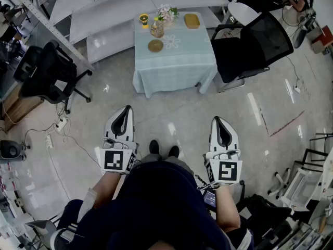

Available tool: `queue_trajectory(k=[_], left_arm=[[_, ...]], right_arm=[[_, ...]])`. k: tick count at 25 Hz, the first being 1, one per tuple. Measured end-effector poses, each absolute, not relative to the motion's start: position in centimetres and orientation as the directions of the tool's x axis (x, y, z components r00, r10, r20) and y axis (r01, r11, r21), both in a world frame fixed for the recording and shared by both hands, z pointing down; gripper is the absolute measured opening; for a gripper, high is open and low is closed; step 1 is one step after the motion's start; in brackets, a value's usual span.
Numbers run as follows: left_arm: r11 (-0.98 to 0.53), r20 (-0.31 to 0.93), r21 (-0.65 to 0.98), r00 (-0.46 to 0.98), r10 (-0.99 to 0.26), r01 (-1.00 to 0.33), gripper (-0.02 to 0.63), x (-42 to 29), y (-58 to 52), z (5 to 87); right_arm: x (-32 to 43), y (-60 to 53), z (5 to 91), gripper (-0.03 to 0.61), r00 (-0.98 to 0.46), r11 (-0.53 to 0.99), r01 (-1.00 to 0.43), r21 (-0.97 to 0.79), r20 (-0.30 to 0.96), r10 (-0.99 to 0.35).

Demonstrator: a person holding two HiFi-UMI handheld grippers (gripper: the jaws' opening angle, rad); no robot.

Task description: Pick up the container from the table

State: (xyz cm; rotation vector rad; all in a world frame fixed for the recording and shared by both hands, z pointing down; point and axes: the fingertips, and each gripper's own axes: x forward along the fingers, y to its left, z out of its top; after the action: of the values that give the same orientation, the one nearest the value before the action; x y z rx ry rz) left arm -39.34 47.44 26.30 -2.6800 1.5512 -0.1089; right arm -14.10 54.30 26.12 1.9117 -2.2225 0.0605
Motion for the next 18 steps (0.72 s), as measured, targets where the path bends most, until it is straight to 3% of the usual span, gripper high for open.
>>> queue_trajectory(k=[18], left_arm=[[-0.500, 0.034, -0.076, 0.499, -0.866, -0.863, 0.005, -38.77, 47.39, 26.39]], right_arm=[[-14.04, 54.24, 25.86, -0.005, -0.134, 0.159, -0.979, 0.127, 0.187, -0.973]])
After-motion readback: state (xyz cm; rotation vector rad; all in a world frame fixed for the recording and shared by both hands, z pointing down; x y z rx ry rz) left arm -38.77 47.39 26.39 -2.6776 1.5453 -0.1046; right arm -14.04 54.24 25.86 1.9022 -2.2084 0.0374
